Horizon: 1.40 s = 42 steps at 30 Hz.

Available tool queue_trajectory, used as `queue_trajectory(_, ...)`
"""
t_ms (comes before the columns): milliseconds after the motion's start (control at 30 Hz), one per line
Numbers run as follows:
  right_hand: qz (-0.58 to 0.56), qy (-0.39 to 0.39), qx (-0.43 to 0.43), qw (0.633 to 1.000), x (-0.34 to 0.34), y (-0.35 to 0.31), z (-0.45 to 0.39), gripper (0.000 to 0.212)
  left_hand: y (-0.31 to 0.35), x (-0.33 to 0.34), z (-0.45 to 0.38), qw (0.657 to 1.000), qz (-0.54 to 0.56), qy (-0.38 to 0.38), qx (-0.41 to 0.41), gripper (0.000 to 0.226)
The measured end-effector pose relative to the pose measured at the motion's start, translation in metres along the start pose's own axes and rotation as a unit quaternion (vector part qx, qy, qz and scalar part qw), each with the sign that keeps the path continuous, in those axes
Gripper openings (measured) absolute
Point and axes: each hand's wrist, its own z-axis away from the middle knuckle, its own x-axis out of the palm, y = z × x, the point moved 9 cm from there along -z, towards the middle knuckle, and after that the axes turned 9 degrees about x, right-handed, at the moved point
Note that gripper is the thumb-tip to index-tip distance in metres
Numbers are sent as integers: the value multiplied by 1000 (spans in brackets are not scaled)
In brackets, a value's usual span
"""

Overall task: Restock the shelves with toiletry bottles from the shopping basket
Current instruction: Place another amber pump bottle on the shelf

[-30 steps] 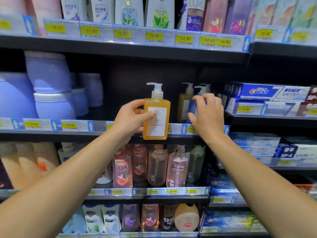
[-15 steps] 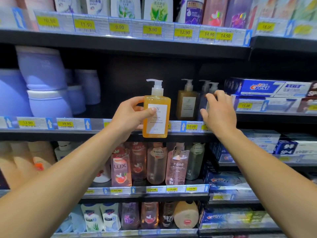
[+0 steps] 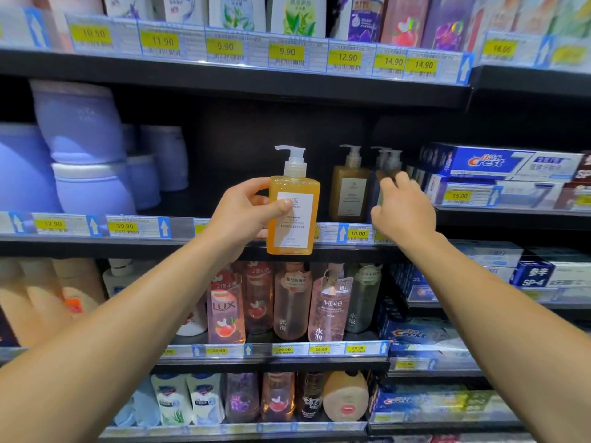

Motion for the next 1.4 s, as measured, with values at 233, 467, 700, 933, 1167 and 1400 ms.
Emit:
queue_trajectory(233, -88, -4, 2, 996, 2, 8, 8, 46, 6, 1, 1, 1000, -15, 7, 9, 33)
queue_trajectory(467, -149, 28, -94, 984, 1, 15, 45, 39, 37, 26, -26, 996, -15, 0, 90, 36)
queue_trajectory(700, -101, 12, -141, 985, 22, 20, 61, 56, 26, 67, -71, 989, -129, -20, 66, 51)
queue_trajectory(933, -111, 14, -152, 982, 27, 23, 61, 62, -29, 85, -74, 987, -81, -106, -86, 38)
queue_trajectory(1167, -123, 27, -149, 981, 28, 22, 61, 61, 29, 62, -63, 925, -331, 10, 184, 47)
queue_trajectory(1400, -119, 41, -146, 981, 25, 22, 63, 60, 36, 97, -52, 842, -450, -73, 287, 58)
